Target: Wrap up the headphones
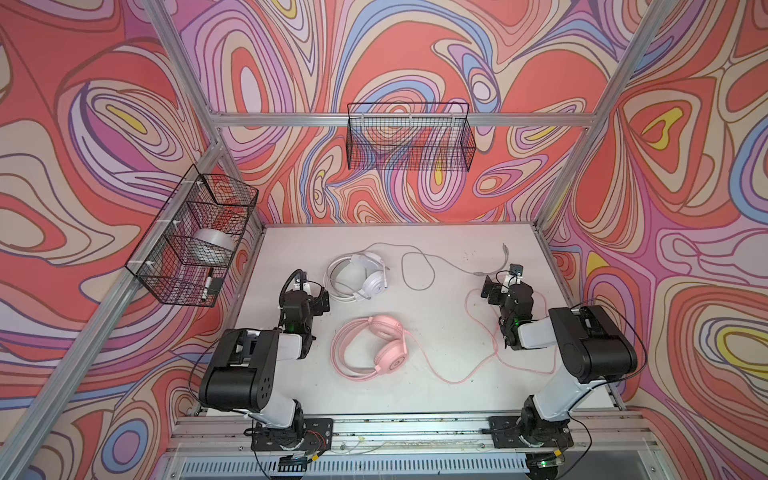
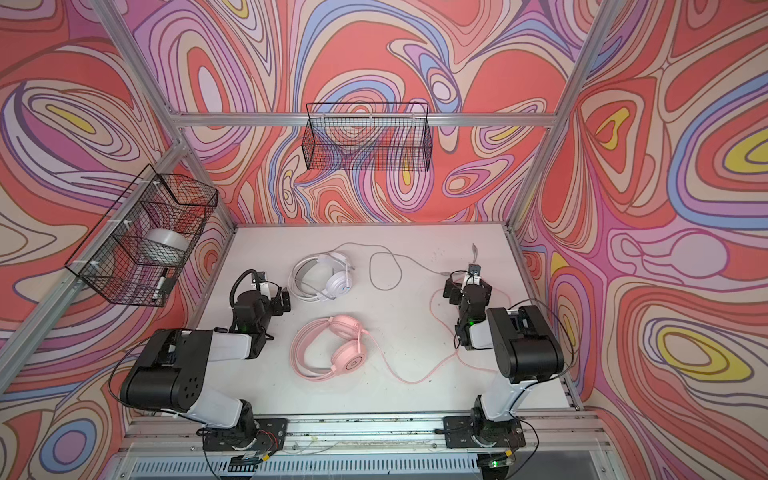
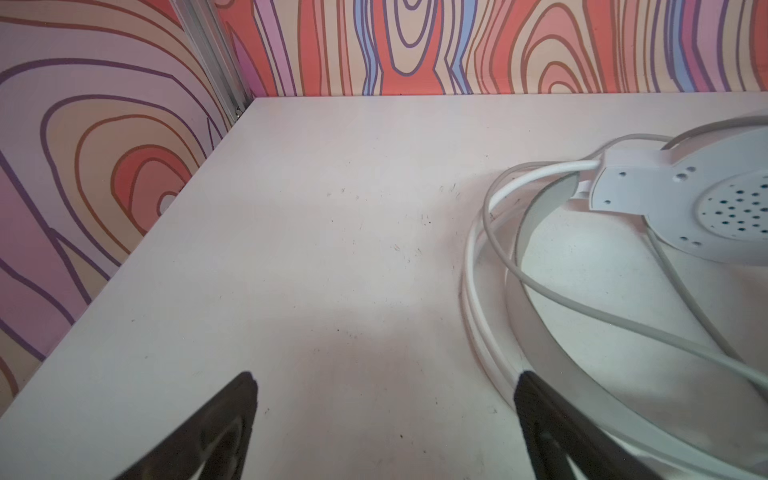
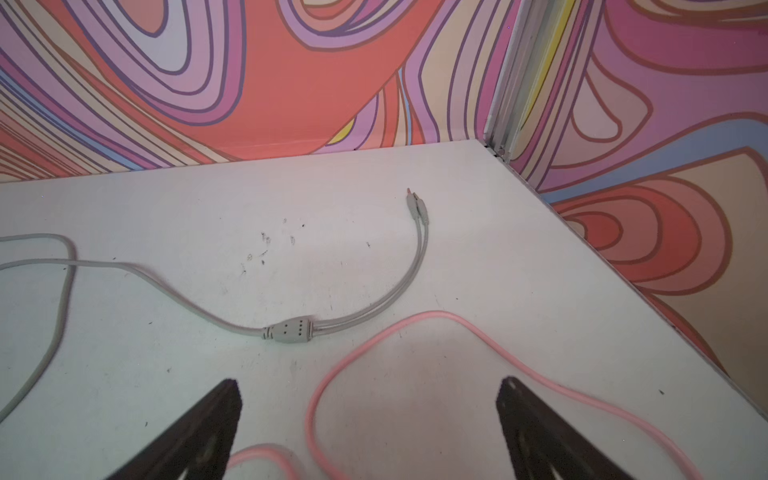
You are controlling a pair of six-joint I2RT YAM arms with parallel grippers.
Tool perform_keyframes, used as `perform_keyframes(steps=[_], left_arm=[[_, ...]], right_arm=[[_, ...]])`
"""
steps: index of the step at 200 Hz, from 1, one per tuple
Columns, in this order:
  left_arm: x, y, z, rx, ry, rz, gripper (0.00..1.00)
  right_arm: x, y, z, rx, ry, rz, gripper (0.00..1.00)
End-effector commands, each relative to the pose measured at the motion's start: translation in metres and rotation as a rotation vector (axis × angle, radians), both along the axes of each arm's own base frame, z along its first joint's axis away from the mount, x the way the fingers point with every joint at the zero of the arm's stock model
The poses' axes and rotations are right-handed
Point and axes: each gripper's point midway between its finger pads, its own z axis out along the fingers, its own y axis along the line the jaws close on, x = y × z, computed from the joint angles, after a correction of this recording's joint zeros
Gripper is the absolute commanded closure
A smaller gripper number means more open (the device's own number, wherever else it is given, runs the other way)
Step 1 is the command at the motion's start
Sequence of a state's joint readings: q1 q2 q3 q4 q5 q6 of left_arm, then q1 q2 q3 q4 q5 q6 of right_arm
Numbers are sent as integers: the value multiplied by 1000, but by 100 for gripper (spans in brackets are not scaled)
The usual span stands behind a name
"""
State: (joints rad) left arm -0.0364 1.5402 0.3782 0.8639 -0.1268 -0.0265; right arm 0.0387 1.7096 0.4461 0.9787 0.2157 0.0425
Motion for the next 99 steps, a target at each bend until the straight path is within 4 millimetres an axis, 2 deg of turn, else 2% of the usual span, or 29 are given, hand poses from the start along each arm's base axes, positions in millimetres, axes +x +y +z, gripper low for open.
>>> perform_keyframes(steps=[1,99], left_arm=[[2,1,5,3,-23,-5,0],[2,1,5,2,-23,-5,0]], right_arm=[[4,-1,2,2,-7,2,2],[3,-1,3,1,-9,1,1]])
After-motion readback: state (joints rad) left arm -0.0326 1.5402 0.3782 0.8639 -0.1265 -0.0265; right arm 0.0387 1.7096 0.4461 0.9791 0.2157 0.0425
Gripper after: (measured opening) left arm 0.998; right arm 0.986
